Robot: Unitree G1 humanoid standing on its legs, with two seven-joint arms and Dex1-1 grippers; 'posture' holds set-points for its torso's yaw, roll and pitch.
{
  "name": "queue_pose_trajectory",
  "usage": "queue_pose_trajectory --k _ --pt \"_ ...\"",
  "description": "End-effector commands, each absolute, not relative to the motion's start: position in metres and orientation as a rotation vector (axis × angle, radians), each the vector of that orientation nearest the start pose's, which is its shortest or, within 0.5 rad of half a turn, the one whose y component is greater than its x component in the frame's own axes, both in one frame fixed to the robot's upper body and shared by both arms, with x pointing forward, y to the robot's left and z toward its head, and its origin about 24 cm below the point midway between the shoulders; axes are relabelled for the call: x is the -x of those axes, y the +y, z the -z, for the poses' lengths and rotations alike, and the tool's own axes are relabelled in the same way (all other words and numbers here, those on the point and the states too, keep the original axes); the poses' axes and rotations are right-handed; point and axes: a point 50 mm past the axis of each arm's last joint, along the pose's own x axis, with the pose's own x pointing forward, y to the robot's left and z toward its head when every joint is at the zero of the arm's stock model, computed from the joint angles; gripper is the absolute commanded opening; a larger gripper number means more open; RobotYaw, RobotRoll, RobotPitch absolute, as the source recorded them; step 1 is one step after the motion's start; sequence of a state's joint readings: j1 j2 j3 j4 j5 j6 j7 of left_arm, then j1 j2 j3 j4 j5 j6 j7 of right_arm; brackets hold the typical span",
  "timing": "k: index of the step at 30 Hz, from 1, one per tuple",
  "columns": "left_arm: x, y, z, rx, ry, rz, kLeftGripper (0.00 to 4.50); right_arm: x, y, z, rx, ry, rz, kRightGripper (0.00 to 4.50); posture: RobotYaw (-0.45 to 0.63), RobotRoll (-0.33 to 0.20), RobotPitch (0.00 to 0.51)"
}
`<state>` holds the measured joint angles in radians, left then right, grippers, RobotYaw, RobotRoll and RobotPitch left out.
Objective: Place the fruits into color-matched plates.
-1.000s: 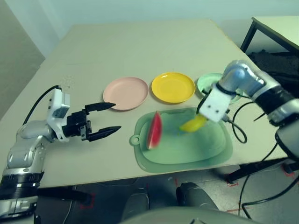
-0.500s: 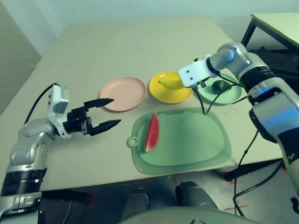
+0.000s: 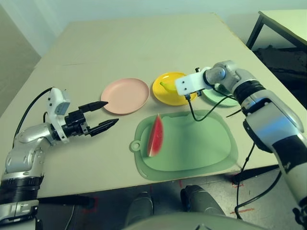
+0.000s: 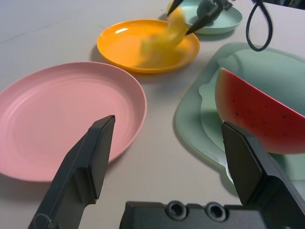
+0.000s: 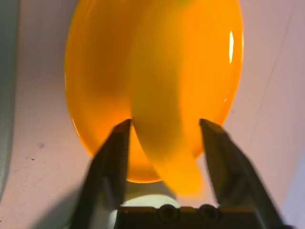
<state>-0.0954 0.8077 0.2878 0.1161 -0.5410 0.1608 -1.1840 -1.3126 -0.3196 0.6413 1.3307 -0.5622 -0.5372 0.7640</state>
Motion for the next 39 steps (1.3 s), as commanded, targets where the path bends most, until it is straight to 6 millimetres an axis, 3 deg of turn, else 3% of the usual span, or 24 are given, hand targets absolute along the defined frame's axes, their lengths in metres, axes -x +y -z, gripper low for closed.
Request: queue_pose_trajectory --k 1,2,3,11,15,21,25,31,35,39 --pt "-0.239 0.301 -0.135 -0.213 0.105 0.879 4.50 -0.400 -0.099 -0.158 1.531 0.134 -1.121 3.90 -0.04 0.000 0.079" --pt "-0.239 0.301 -0.134 -0.213 0.104 0.880 4.50 -0.400 -0.100 -0.158 1.531 0.133 -1.121 4.33 -0.04 0.000 0.079" --pt "-0.239 0.301 -0.134 -0.213 0.104 0.881 4.50 -0.400 -0.100 -0.159 1.531 0.131 -1.120 4.46 -0.05 0.000 0.078" --pt "-0.243 0.299 -0.133 -0.215 0.077 0.917 4.50 -0.394 -0.101 -0.183 1.494 0.059 -1.239 4.46 -0.06 0.000 0.074" --pt "-0.246 0.298 -0.132 -0.222 0.065 0.912 4.50 -0.393 -0.106 -0.205 1.302 -0.005 -1.250 4.46 -0.05 0.000 0.067" --pt "-0.247 0.299 -0.129 -0.237 0.049 0.889 4.50 -0.380 -0.148 -0.210 0.828 -0.031 -1.166 4.46 -0.04 0.000 0.046" --pt "-0.247 0.297 -0.124 -0.236 0.054 0.901 4.50 -0.340 -0.175 -0.193 0.462 -0.008 -1.179 4.46 -0.06 0.000 0.041" --pt "-0.248 0.289 -0.118 -0.205 0.063 0.955 4.50 -0.281 -0.230 -0.133 0.152 0.011 -1.161 4.46 -0.09 0.000 0.031" --pt "-0.252 0.289 -0.118 -0.218 0.054 0.962 4.50 -0.244 -0.249 -0.105 0.204 0.045 -1.296 4.46 -0.10 0.000 0.025" --pt "-0.256 0.287 -0.120 -0.226 0.047 0.983 4.50 -0.235 -0.263 -0.092 0.189 0.049 -1.313 4.46 -0.10 0.000 0.018"
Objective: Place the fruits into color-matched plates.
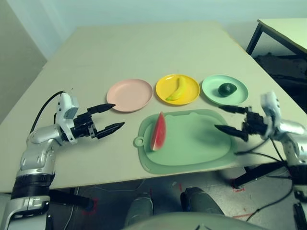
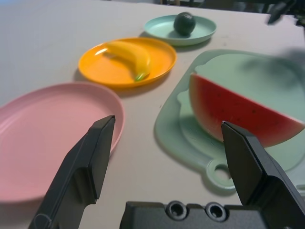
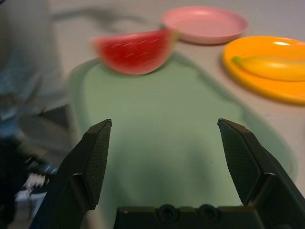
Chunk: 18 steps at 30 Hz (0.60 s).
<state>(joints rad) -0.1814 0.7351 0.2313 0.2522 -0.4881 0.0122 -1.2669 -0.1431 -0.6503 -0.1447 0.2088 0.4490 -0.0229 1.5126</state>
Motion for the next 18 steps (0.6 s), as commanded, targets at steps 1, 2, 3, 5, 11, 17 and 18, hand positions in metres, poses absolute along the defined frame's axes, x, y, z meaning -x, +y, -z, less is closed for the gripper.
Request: queue_pose_trajectory --k 1,2,3,5,11,17,18 --pt "-0.257 0.286 -0.121 -0.236 0.047 0.992 4.50 -0.233 -0.268 -0.088 0.191 0.061 -1.313 4.46 -0.10 0.000 0.016" --pt "-0.259 0.284 -0.122 -0.244 0.049 1.003 4.50 -0.231 -0.272 -0.084 0.197 0.073 -1.315 4.46 -0.10 0.000 0.016" --pt "-0.260 0.283 -0.122 -0.253 0.058 1.011 4.50 -0.229 -0.276 -0.081 0.202 0.083 -1.316 4.46 -0.10 0.000 0.016" --pt "-0.268 0.276 -0.128 -0.298 0.088 1.042 4.50 -0.227 -0.281 -0.076 0.209 0.092 -1.307 4.46 -0.10 0.000 0.016" --pt "-0.286 0.256 -0.148 -0.380 0.183 1.106 4.50 -0.225 -0.281 -0.072 0.221 0.072 -1.308 4.46 -0.11 0.000 0.021" --pt "-0.288 0.242 -0.171 -0.779 0.057 1.344 4.50 -0.224 -0.279 -0.070 0.222 0.063 -1.293 4.46 -0.13 0.000 0.027" --pt "-0.288 0.242 -0.172 -0.825 0.044 1.374 4.50 -0.224 -0.279 -0.069 0.220 0.062 -1.290 4.46 -0.13 0.000 0.027"
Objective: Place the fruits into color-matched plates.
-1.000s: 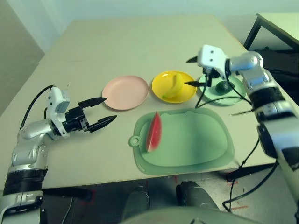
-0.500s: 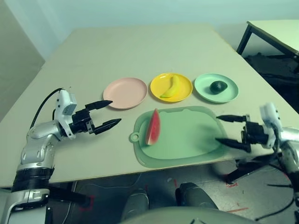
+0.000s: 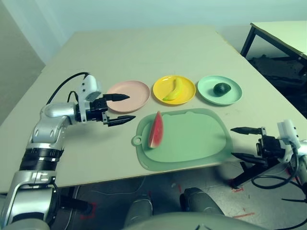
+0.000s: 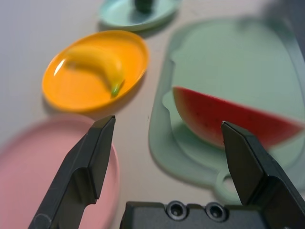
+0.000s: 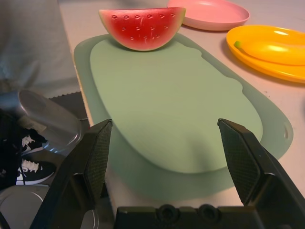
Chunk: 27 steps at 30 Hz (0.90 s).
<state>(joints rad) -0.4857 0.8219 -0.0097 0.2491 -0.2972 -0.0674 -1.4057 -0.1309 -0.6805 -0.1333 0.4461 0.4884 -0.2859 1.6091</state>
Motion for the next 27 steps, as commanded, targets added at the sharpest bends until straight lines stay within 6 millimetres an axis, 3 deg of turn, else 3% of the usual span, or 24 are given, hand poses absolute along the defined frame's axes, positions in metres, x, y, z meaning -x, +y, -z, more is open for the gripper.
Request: queue_pose_trajectory --k 1,5,11,17,27 --pt "-0.290 0.241 -0.175 -0.905 0.013 1.427 4.50 -0.224 -0.278 -0.068 0.218 0.064 -1.288 4.46 -0.14 0.000 0.026" --pt "-0.299 0.231 -0.182 -1.206 -0.077 1.565 4.50 -0.223 -0.276 -0.065 0.222 0.069 -1.291 4.46 -0.15 0.000 0.027" --pt "-0.314 0.195 -0.195 -1.387 -0.270 1.696 4.50 -0.220 -0.275 -0.063 0.225 0.066 -1.294 4.46 -0.18 0.000 0.023" --pt "-0.318 0.162 -0.192 -1.447 -0.325 1.865 4.50 -0.216 -0.277 -0.062 0.201 0.069 -1.279 4.46 -0.21 0.000 0.020" --pt "-0.307 0.146 -0.176 -1.454 -0.303 2.089 4.50 -0.222 -0.278 -0.070 0.118 0.032 -1.197 4.46 -0.24 0.000 0.021"
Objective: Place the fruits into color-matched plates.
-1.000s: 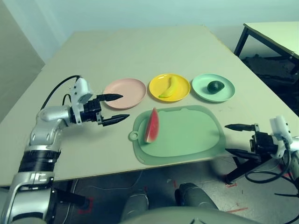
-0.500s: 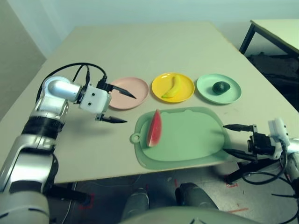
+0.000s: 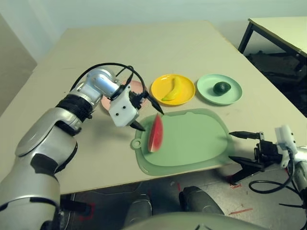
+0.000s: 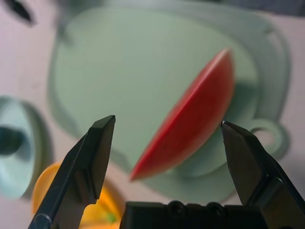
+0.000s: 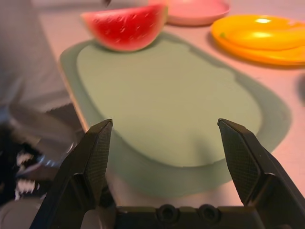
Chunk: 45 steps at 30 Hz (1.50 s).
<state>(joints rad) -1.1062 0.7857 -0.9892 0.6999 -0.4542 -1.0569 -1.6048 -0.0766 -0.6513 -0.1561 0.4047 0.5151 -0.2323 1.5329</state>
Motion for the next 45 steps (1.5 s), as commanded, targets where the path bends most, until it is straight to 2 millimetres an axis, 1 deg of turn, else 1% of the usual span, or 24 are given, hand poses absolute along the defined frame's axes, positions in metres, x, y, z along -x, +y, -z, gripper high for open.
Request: queue_pose_trajectory --k 1,5,9,15,19,22,27,34,35,37,41,42,45 --pt "-0.307 0.144 -0.175 -1.453 -0.308 2.095 4.50 -0.221 -0.278 -0.070 0.114 0.032 -1.198 4.46 -0.24 0.000 0.020" --pt "-0.307 0.137 -0.171 -1.431 -0.333 2.114 4.50 -0.221 -0.274 -0.069 0.114 0.032 -1.203 4.46 -0.25 0.000 0.017" --pt "-0.307 0.134 -0.165 -1.456 -0.355 2.126 4.50 -0.219 -0.272 -0.067 0.106 0.034 -1.202 4.46 -0.25 0.000 0.014" --pt "-0.305 0.137 -0.153 -1.516 -0.298 2.181 4.50 -0.216 -0.271 -0.068 0.107 0.036 -1.202 4.46 -0.25 0.000 0.009" --pt "-0.308 0.134 -0.142 -1.556 -0.250 2.209 4.50 -0.216 -0.271 -0.069 0.122 0.029 -1.204 4.46 -0.25 0.000 0.007" --pt "-0.310 0.130 -0.134 -1.581 -0.252 2.217 4.50 -0.218 -0.268 -0.071 0.128 0.013 -1.204 4.46 -0.26 0.000 0.005" --pt "-0.313 0.124 -0.127 -1.618 -0.280 2.188 4.50 -0.215 -0.265 -0.070 0.121 0.017 -1.205 4.46 -0.27 0.000 0.011" --pt "-0.318 0.125 -0.119 -1.649 -0.211 2.134 4.50 -0.209 -0.262 -0.069 0.122 0.026 -1.208 4.46 -0.27 0.000 0.016" --pt "-0.318 0.126 -0.118 -1.652 -0.191 2.135 4.12 -0.209 -0.262 -0.069 0.124 0.026 -1.211 4.50 -0.27 0.000 0.016" --pt "-0.318 0.126 -0.117 -1.658 -0.172 2.133 3.62 -0.209 -0.260 -0.069 0.124 0.028 -1.215 4.50 -0.27 0.000 0.017" --pt "-0.319 0.127 -0.118 -1.658 -0.174 2.116 2.33 -0.209 -0.260 -0.068 0.128 0.035 -1.225 4.50 -0.26 0.000 0.019" --pt "-0.320 0.128 -0.120 -1.654 -0.175 2.102 2.24 -0.209 -0.259 -0.068 0.128 0.037 -1.229 4.50 -0.26 0.000 0.020" --pt "-0.325 0.130 -0.128 -1.637 -0.173 2.053 2.24 -0.209 -0.259 -0.067 0.131 0.041 -1.239 4.50 -0.25 0.000 0.022"
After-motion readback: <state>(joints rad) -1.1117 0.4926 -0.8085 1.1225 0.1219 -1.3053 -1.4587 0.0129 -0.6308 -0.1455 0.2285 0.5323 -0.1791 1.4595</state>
